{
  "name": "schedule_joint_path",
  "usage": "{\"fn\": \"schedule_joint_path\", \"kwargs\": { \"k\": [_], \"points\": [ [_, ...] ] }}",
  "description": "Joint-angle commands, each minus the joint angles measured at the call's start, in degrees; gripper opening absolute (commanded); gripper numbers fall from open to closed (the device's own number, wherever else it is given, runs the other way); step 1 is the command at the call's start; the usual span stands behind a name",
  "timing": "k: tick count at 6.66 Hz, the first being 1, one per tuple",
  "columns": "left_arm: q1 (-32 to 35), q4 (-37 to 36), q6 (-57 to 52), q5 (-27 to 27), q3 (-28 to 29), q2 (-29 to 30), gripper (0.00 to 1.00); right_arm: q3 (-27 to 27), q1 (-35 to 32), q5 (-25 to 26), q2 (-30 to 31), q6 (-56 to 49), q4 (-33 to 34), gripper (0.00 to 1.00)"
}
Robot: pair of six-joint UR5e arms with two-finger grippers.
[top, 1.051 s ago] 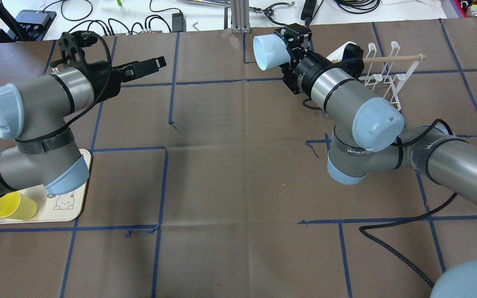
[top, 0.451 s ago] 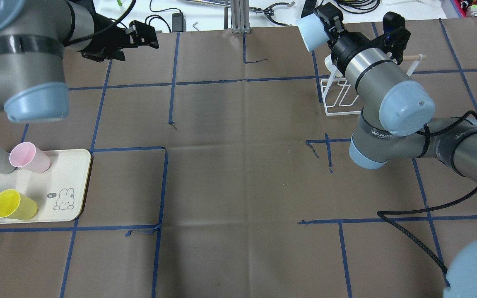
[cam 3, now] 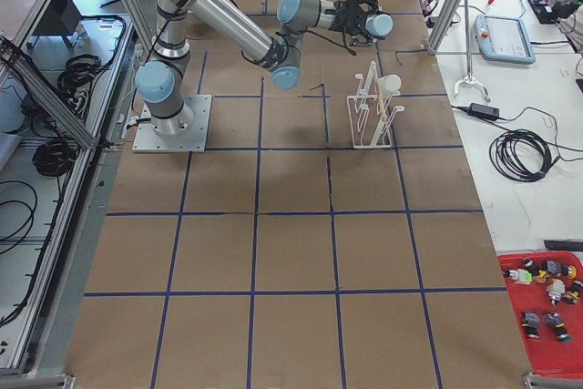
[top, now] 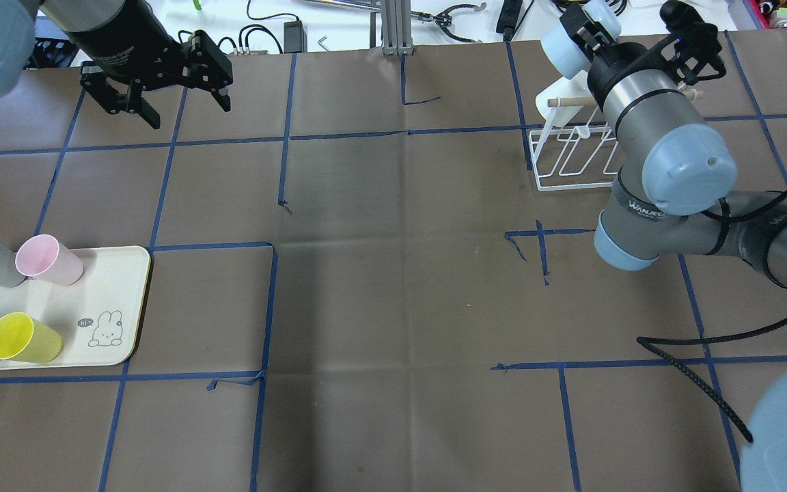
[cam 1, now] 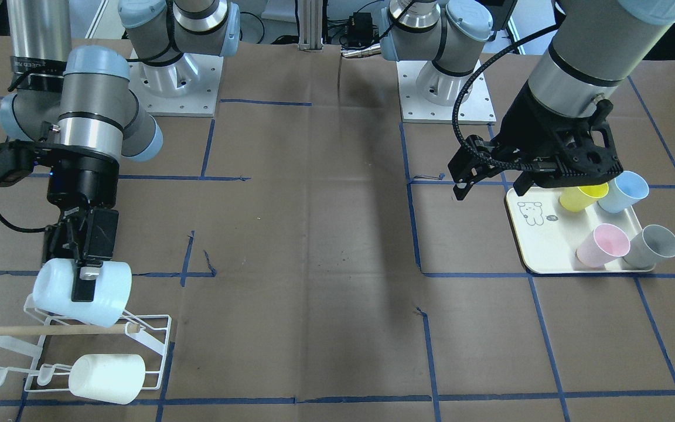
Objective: Transfer IKEA cup to right arm and place on rack
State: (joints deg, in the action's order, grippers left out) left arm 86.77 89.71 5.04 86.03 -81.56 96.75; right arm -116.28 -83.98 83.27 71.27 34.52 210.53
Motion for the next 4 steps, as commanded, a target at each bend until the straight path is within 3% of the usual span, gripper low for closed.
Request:
{"fn": "schedule_joint_path", "kwargs": {
  "k": [1, 4],
  "points": [
    [0.42, 4.34, -1.43, 1.68, 0.71, -0.85, 1.0, 0.62, 4.68, 1.19, -0.6, -18.03, -0.12, 0.3],
    [2.27, 3.37, -7.14, 1.94, -1.93, -1.65, 1.0, 7.88, 7.59, 0.49, -7.87, -27.99, 0.5, 0.28]
  ]
}}
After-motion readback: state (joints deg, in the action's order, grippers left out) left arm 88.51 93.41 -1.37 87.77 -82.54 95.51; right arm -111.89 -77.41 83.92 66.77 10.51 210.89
